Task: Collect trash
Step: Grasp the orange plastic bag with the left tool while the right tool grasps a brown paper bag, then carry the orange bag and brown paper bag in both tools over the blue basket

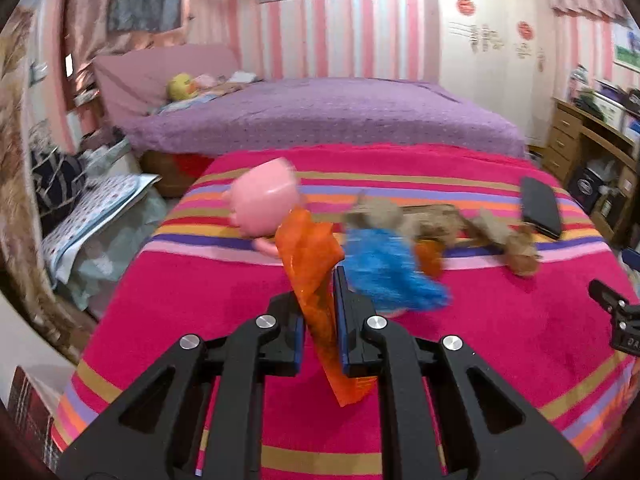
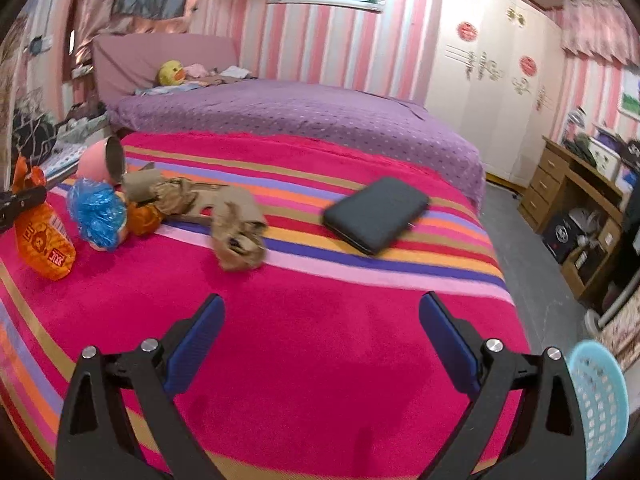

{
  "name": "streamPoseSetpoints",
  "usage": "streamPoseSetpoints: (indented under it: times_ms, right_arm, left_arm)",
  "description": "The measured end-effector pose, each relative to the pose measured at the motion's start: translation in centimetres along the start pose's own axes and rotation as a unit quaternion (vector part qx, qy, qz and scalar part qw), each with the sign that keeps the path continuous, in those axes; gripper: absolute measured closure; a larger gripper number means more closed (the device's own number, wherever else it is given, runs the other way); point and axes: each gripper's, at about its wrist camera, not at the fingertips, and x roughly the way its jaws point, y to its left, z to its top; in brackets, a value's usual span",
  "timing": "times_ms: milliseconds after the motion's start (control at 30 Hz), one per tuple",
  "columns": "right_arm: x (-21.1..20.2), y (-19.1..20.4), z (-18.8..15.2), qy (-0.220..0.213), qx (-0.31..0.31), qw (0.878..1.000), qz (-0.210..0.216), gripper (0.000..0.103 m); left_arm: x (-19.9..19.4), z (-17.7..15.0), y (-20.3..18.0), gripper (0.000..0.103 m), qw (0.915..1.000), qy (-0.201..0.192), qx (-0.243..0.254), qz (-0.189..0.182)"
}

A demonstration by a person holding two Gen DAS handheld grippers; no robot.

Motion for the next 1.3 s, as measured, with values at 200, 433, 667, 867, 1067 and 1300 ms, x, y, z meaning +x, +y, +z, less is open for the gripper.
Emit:
streamPoseSetpoints:
  times_ms: [200, 433, 667, 867, 1067, 1300]
  right_arm:
    - [3.0, 3.5, 1.8, 0.017, -0.029, 0.999, 0.021, 0.008]
    - [7.1, 6.2, 3.1, 0.049, -0.054, 0.997, 0.036, 0.023]
    - [8.1, 6.3, 2.8, 0.065, -0.059, 0.994, 0.062, 0.066]
    - [5.2, 4.3, 2.0, 0.040, -0.055, 0.996, 0.049, 0.065]
    - [0.9, 0.4, 0.6, 0.019, -0.039, 0.999, 0.031, 0.065]
    - [-4.5, -5.1, -1.8, 0.008, -0.018, 1.000, -0.003, 0.065]
  left_arm:
    - [0.8, 0.5, 3.7, 0.092, 0.9975, 0.008, -0.070, 0.010]
    - [1.4, 0.5, 3.4, 0.092, 0.9969, 0.019, -0.069, 0.034]
    - [0.5, 0.6, 3.3, 0.092, 0.9970, 0.008, -0.064, 0.043]
    - [-1.2, 0.7, 2.0, 0.092, 0.9979, -0.010, -0.045, 0.046]
    - [-3.3, 0.4, -1.0, 0.092, 0.9991, -0.029, -0.007, 0.030]
    - [-4.4, -0.1, -5.2, 0.092, 0.9991, -0.037, 0.019, 0.000]
